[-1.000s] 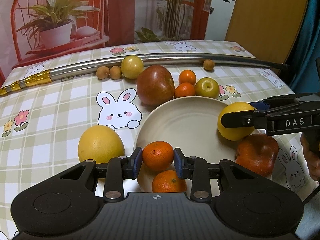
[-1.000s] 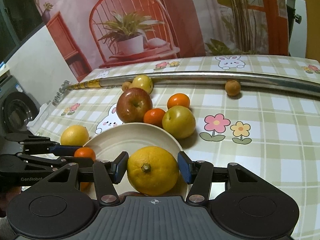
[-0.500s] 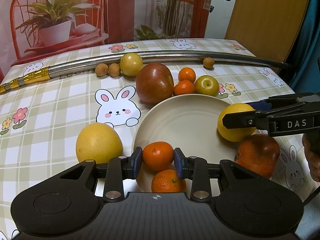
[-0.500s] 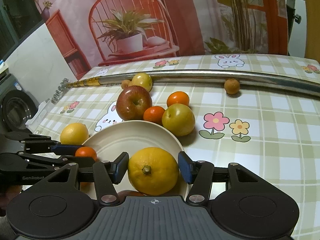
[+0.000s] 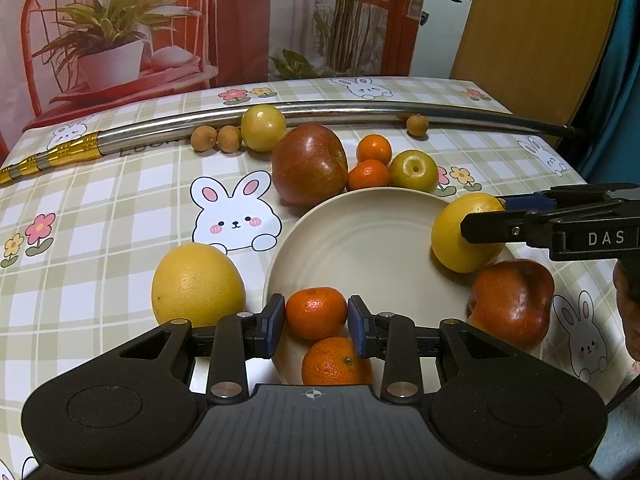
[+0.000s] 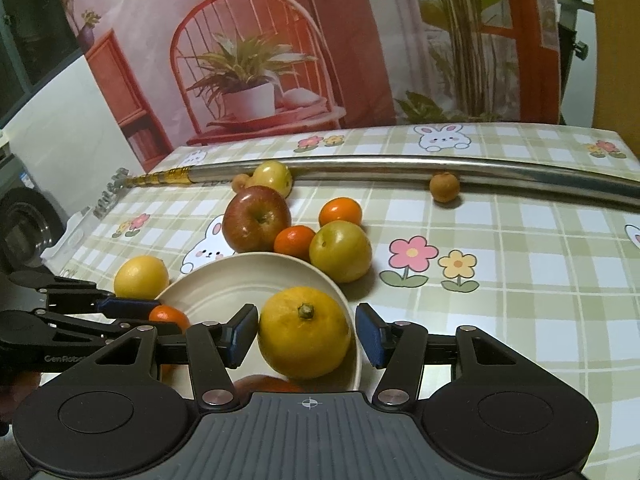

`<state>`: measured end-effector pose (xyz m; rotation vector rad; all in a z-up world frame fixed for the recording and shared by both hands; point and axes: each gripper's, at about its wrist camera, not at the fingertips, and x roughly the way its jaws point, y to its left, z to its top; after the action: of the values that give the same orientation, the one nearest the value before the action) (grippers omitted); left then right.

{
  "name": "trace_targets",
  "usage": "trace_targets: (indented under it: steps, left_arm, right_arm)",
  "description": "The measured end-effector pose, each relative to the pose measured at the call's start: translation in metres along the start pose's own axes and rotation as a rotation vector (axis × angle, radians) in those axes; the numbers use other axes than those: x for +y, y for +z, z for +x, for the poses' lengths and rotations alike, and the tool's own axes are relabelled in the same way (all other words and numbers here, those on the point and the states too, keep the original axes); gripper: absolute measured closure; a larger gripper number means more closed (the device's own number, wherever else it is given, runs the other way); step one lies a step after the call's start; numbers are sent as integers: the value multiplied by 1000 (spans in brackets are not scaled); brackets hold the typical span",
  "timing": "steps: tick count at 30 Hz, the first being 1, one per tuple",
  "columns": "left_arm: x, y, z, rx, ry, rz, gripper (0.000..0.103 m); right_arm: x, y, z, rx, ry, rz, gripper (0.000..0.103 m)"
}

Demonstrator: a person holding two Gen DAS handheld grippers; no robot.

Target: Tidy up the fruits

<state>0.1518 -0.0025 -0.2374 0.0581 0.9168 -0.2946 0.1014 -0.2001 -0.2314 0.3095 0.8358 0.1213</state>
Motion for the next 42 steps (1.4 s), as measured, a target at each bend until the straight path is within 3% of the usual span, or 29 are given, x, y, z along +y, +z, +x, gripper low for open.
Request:
trace_targets:
  steps: [30,42]
  left_arm:
    - [6,-1,-15,-36,-11,-41,67]
    - [20,7,-37,-103,-14,-99,67]
  right_arm:
    - [-1,-1,-14,-30,-39,1,49]
    - [-6,5,-25,-74,-68,8,49]
